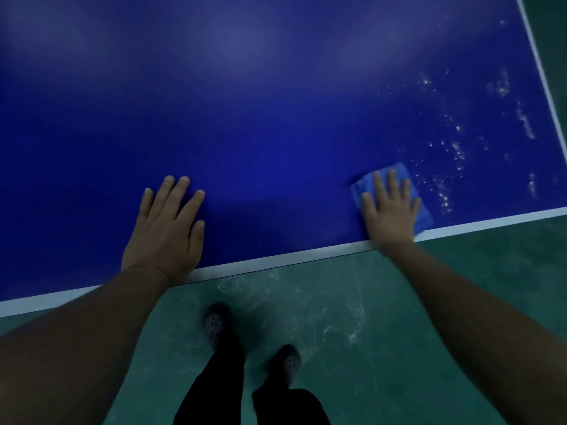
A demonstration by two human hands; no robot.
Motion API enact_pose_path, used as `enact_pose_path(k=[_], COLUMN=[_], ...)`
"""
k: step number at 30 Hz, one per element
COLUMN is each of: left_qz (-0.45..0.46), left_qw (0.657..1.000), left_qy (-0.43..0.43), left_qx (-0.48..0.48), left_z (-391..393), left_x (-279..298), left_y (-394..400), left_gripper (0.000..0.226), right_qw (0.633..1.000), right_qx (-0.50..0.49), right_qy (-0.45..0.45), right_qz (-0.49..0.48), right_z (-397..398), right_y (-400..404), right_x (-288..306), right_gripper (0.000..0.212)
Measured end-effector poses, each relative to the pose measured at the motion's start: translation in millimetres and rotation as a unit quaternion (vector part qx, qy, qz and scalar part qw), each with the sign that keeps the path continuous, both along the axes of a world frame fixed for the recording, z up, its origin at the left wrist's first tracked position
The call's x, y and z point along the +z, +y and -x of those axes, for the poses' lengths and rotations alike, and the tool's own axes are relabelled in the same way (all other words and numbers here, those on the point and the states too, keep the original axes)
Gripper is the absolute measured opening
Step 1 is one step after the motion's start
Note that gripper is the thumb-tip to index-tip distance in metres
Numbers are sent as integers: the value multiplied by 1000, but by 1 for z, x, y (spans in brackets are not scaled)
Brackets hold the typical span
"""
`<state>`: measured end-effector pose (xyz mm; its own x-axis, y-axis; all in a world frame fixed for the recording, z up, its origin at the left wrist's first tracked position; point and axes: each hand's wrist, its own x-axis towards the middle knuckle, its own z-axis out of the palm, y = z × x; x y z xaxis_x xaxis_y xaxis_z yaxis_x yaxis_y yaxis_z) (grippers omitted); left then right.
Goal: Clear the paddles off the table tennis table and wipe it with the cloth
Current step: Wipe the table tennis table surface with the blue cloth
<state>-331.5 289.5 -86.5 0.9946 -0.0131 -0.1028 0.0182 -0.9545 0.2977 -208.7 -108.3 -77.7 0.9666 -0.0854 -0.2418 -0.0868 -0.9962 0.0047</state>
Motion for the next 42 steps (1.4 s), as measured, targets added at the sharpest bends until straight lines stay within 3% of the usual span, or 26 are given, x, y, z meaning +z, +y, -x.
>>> enact_pose_path(k=[3,5,7,8,10,12,16,18,20,22,23,25,27,30,33,35,37,39,41,42], left_qz=[-7,-12,-20,-23,-29,-22,30,35,44,44,34,0,-28,-45,-50,-53,-49,-42,-44,-48], left_qw=[1000,1000,1000,1000,999,998,990,994,996,998,999,999,999,999,998,998,998,999,999,998], left_qy=[6,7,9,10,5,-8,-32,-38,-40,-41,-40,-35,-27,-21,-15,-9,-5,-5,-7,-5], left_qx=[5,5,5,7,17,52,134,95,62,29,12,-6,0,11,19,22,25,28,30,32], left_z=[0,-1,-1,0,-1,-4,-12,-19,-29,-38,-41,-47,-48,-46,-48,-47,-47,-48,-47,-47], left_x=[1,3,4,5,7,10,25,28,26,19,14,4,-4,-6,-5,-4,-3,-3,-2,-2], left_y=[0,-2,-5,-6,-8,-16,-77,-124,-171,-211,-225,-239,-240,-238,-241,-242,-242,-243,-243,-243], left_gripper=[63,64,65,66,67,67,62,61,61,62,63,65,67,67,68,68,68,68,68,68], right_qw=[982,975,991,996,969,953,1000,989,977,989,995,972,959,998,975,966,985,993,955,949], right_qx=[-184,-219,-109,-2,233,293,-4,-144,-204,-119,-16,218,267,28,-214,-252,-156,76,287,308], right_qy=[-20,-34,-57,-62,-57,-46,-20,-16,-33,-56,-62,-58,-62,-57,-38,-49,-52,-52,-38,-36], right_qz=[-27,-30,-44,-58,-64,-69,-8,-36,-43,-61,-76,-71,-66,-8,-33,-34,-45,-68,-64,-63], right_z=[-19,-19,-1,14,43,30,-31,-47,-51,-41,-29,-5,-18,-52,-67,-66,-50,-20,-6,-16], right_y=[-8,29,79,101,111,70,-57,-95,-88,-49,-28,-11,-46,-147,-212,-196,-151,-109,-110,-127], right_x=[0,-5,-9,-9,-13,-12,-1,6,2,-4,-7,-14,-16,-12,-1,-3,-8,-11,-14,-13], right_gripper=[63,64,61,60,57,56,59,60,61,60,59,59,58,58,61,61,61,60,57,57])
